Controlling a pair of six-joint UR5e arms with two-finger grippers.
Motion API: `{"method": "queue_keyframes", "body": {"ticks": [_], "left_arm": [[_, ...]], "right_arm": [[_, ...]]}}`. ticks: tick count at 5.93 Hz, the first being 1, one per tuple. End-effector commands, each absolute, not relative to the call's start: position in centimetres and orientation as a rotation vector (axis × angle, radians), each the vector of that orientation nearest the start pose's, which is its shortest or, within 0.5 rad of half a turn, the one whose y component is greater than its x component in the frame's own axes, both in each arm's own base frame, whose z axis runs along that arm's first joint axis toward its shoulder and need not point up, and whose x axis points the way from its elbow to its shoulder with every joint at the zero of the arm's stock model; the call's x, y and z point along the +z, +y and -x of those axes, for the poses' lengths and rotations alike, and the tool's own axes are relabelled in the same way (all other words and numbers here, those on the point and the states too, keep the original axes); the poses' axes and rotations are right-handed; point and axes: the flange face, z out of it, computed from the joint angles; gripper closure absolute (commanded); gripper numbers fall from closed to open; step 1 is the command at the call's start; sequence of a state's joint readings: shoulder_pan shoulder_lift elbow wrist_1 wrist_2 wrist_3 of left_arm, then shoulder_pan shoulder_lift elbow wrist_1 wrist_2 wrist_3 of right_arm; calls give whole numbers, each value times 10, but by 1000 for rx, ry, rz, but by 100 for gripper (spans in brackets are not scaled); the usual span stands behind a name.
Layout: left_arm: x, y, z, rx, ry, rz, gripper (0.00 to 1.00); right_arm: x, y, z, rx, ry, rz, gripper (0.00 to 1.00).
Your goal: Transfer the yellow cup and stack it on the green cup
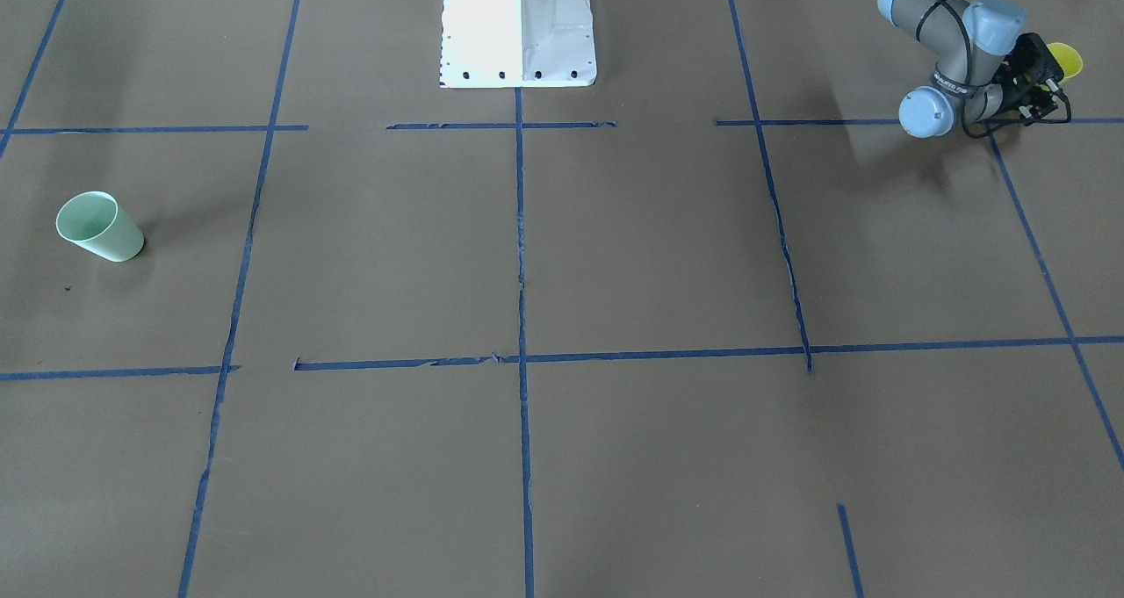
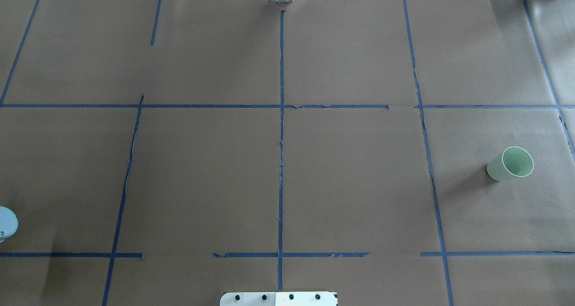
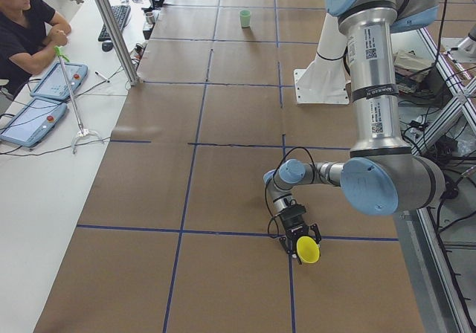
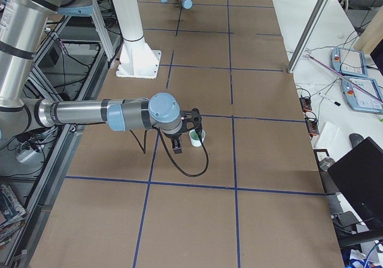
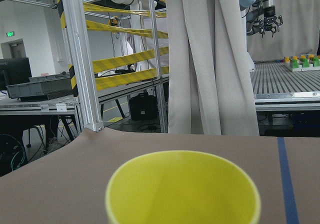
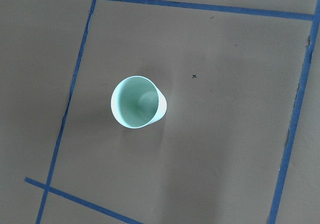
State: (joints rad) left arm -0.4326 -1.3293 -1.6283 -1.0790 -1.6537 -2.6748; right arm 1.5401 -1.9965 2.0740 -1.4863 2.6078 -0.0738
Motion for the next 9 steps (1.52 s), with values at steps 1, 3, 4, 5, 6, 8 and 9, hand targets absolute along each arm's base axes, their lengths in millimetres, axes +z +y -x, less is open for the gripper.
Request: {"method": "queue_keyframes", "body": {"ticks": [1, 3, 4, 5, 6, 8, 9], "left_arm": [[774, -281, -210, -1408, -634, -325, 92], [719, -382, -216, -1323, -490, -476, 93], [710, -392, -218, -1267, -472, -535, 95], [688, -416, -235, -1204, -387, -581, 95], [668, -442, -241, -1123, -282, -656, 95], [633, -474, -262, -947, -19, -699, 95], [592, -501, -293, -864, 107, -742, 95]], "right_arm": [[546, -327, -38, -188, -1032, -187, 0], [538, -328, -38, -197, -1031, -202, 0], [537, -328, -38, -200, -1030, -206, 0], [537, -329, -37, -200, -1030, -206, 0], [537, -329, -37, -199, -1032, -205, 0], [538, -329, -34, -206, -1035, -197, 0], [538, -330, -28, -221, -1037, -187, 0]]}}
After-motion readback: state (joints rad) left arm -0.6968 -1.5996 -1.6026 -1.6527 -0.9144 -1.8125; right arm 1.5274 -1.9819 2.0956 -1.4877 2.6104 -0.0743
